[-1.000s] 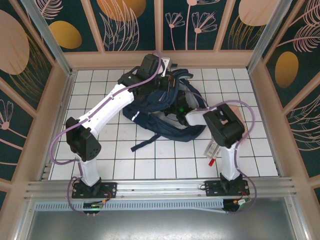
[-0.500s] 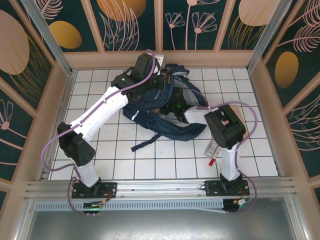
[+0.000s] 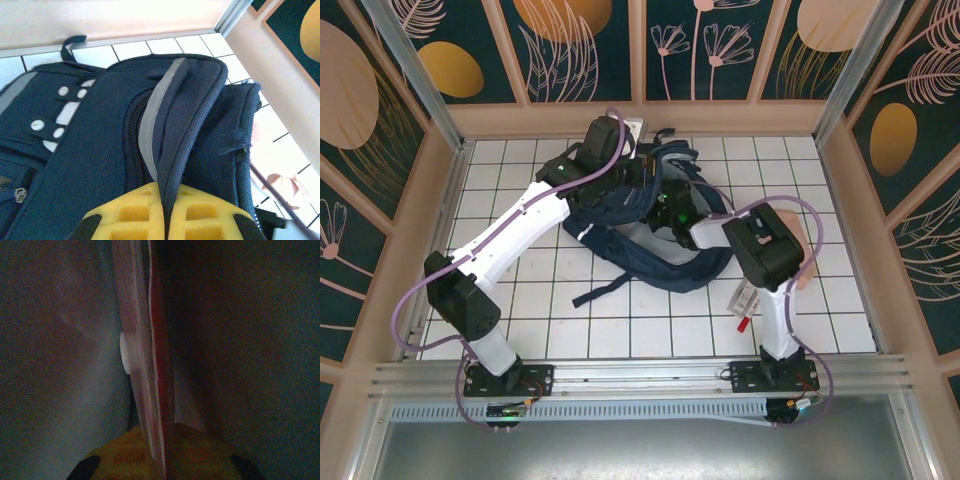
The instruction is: Pack books, pencil case, and school supplies into a backpack
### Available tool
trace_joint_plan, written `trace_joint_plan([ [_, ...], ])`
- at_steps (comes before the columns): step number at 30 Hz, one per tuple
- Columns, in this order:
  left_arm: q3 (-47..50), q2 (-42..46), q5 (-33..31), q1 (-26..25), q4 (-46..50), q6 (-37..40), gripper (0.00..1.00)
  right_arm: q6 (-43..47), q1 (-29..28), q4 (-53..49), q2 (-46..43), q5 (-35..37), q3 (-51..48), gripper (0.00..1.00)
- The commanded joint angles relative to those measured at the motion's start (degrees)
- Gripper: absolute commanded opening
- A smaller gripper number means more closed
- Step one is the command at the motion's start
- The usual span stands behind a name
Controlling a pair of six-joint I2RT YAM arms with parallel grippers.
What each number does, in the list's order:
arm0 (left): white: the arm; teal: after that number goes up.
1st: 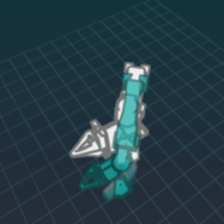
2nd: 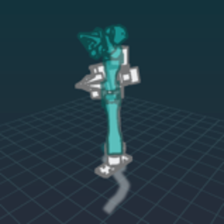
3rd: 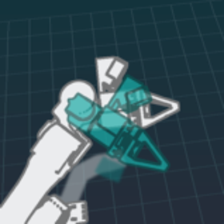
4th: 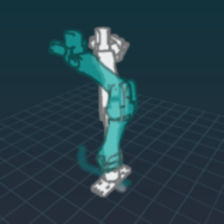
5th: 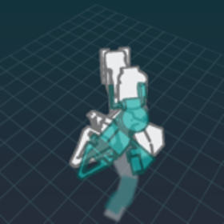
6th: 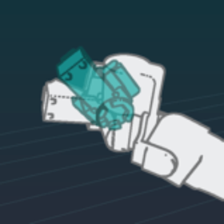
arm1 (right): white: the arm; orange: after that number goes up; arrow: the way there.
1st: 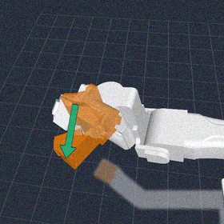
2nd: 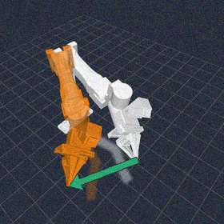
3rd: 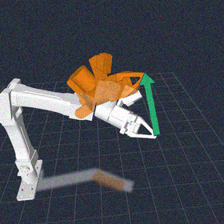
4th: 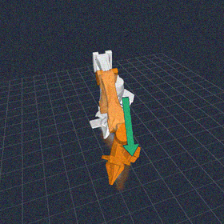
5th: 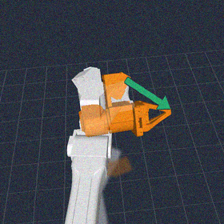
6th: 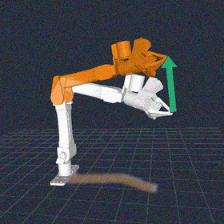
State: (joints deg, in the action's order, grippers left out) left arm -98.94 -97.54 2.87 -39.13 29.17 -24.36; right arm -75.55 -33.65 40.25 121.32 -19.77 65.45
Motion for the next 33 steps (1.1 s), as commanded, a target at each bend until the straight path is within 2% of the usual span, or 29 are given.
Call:
trace_joint_plan([
  [1, -0.4, 3.9, 2.2, -0.1, -10.5, -2.6, 0.00, -7.1, -2.5, 5.5, 5.5, 5.6, 6.7, 0.02],
  [2, -0.6, 3.7, 2.2, -0.2, -10.6, -3.1, 0.00, -7.9, -2.9, 2.9, 6.4, 6.9, 8.7, 0.06],
  [3, -1.1, 3.5, 2.1, -0.1, -10.5, -3.5, 0.00, -8.7, -3.0, 0.5, 6.9, 7.8, 9.9, 0.18],
  [6, -2.7, 3.0, 0.8, -0.1, -9.4, -3.2, 0.00, -7.0, -3.1, -7.1, 1.3, 10.4, 6.8, 0.43],
  [7, -2.9, 3.0, -0.4, 0.0, -8.8, -3.2, 0.00, -5.5, -2.6, -10.9, -1.5, 10.4, 5.2, 0.46],
  [10, -2.4, 3.4, -3.6, 0.5, -7.5, -4.0, 0.00, -2.6, -0.5, -13.9, -8.6, 7.6, -2.2, 0.49],
  [12, -0.7, 4.2, -3.6, 0.8, -8.3, -4.3, 0.00, -0.5, 0.7, -13.8, -11.0, 4.5, -6.2, 0.48],
  [15, 2.3, 5.0, -3.0, 0.8, -9.9, -4.7, 0.00, 1.6, 1.3, -11.9, -13.2, 2.5, -10.9, 0.39],
  [17, 3.8, 5.3, -2.5, 0.9, -10.7, -5.4, 0.00, 2.0, 1.0, -8.5, -12.4, 1.1, -11.7, 0.20],
  [18, 4.5, 5.3, -1.8, 0.8, -11.1, -5.7, 0.00, 1.8, 0.7, -7.7, -11.6, 0.5, -11.3, 0.07],
  [19, 4.9, 5.3, -1.3, 0.8, -11.4, -6.0, 0.00, 1.8, 0.2, -7.5, -10.9, 0.2, -10.0, 0.00],
  [24, 4.7, 4.2, 1.4, 0.8, -12.5, -7.9, 0.00, -1.6, -2.2, -3.2, -7.5, 5.4, -4.8, 0.00],
  [29, 4.2, 3.8, 2.5, 0.8, -13.5, -10.5, 0.00, -13.2, -5.5, 1.8, -1.0, 19.8, -0.4, 0.00],
  [33, 3.9, 3.4, 1.6, 0.9, -13.6, -12.1, 0.00, -16.7, -7.9, 3.1, 2.9, 27.3, 2.9, 0.00],
])
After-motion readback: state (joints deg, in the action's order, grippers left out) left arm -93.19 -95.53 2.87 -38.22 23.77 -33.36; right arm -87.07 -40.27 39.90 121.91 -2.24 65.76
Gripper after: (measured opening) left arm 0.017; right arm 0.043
